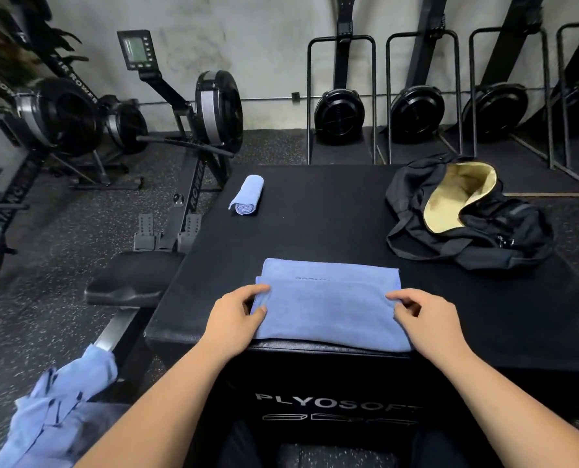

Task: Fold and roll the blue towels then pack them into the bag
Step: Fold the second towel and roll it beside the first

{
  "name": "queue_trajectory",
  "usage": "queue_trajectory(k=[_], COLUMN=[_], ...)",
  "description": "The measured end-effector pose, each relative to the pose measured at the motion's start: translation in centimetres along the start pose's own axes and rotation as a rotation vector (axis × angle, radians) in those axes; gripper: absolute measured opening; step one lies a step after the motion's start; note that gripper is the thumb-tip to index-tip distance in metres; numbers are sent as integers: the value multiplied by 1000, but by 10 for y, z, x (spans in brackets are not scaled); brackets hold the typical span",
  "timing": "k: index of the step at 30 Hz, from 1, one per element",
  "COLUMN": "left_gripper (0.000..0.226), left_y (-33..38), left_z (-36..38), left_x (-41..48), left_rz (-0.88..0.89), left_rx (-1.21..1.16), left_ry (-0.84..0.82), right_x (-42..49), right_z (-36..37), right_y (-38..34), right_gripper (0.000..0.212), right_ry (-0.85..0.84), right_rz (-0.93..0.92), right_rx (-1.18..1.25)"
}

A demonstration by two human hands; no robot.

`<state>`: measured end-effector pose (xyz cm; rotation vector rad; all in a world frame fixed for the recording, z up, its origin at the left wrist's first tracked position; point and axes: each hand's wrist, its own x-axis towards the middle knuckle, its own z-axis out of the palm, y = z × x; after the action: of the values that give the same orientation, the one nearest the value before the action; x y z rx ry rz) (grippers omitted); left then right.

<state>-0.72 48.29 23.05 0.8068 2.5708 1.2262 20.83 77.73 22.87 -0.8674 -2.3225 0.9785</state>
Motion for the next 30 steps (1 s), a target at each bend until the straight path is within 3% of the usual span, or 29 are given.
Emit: queue_trajectory(k=[6, 11, 15, 24, 30], left_gripper=[45, 72, 86, 74, 77], left_y=[1, -6, -9, 3, 2], left_z=[-10, -5, -13, -8, -2], left_x=[19, 43, 54, 60, 64], left_rz=[27, -22, -48, 36, 49], left_rx=[-105, 85, 103, 224, 247], left_ry=[53, -129, -231, -238, -241], right_x=[14, 37, 27, 15, 16], right_z=[-6, 8, 14, 22, 29], right_y=[-6, 1, 6, 5, 8], right_gripper=[27, 38, 41, 40, 39], right_ry=[123, -25, 50, 169, 160], right_rz=[-33, -23, 6, -26, -29], right_rx=[66, -114, -49, -64, -147])
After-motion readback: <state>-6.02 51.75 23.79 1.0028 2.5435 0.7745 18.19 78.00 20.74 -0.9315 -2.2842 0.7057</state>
